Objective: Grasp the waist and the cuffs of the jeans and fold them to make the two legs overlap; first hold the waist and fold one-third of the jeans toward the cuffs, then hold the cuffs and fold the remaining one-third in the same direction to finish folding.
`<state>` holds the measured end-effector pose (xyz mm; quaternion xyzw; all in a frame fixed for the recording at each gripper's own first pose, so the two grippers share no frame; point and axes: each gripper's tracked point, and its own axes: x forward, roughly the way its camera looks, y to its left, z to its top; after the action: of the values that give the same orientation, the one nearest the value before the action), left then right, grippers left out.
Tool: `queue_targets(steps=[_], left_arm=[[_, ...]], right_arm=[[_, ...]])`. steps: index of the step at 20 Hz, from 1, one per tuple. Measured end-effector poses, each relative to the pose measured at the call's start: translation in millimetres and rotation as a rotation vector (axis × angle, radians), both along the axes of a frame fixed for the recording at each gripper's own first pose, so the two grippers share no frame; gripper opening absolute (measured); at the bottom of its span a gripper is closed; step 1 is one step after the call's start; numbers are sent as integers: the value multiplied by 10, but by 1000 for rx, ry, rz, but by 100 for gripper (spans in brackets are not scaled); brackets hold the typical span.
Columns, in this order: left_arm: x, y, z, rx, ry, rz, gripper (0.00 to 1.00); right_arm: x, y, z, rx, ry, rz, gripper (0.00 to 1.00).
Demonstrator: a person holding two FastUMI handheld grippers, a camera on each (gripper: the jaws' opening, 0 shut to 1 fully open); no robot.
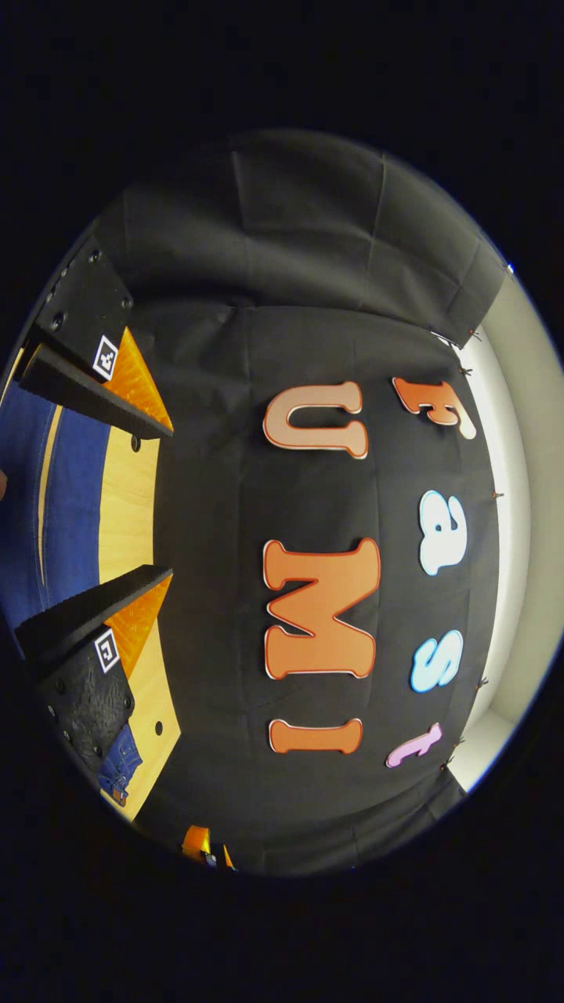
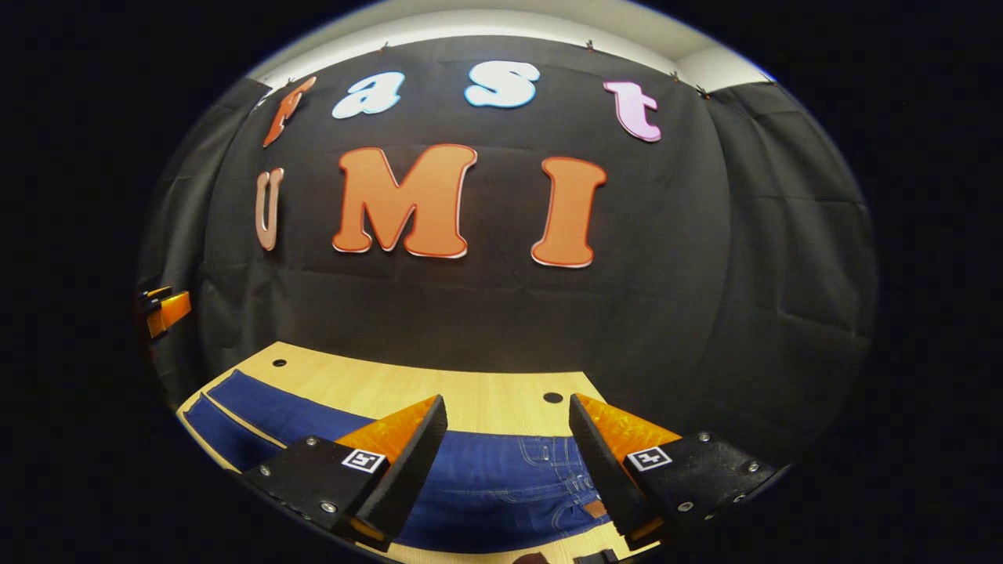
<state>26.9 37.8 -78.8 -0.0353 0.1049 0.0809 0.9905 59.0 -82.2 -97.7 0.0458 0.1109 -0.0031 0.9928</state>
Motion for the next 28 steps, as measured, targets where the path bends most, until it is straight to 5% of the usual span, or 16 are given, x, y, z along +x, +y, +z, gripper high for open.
queue_targets(steps=[8, 19, 28], left_arm=[[-240, 571, -458, -83, 146, 147, 99], [-772, 1316, -1553, -439, 433, 336, 97], [-1291, 1862, -2521, -790, 653, 492, 98]], right_arm=[[-19, -574, -847, 136, 242, -91, 96], [-103, -612, -1655, 314, 540, -85, 98], [-78, -571, -2112, 595, 709, -151, 98]])
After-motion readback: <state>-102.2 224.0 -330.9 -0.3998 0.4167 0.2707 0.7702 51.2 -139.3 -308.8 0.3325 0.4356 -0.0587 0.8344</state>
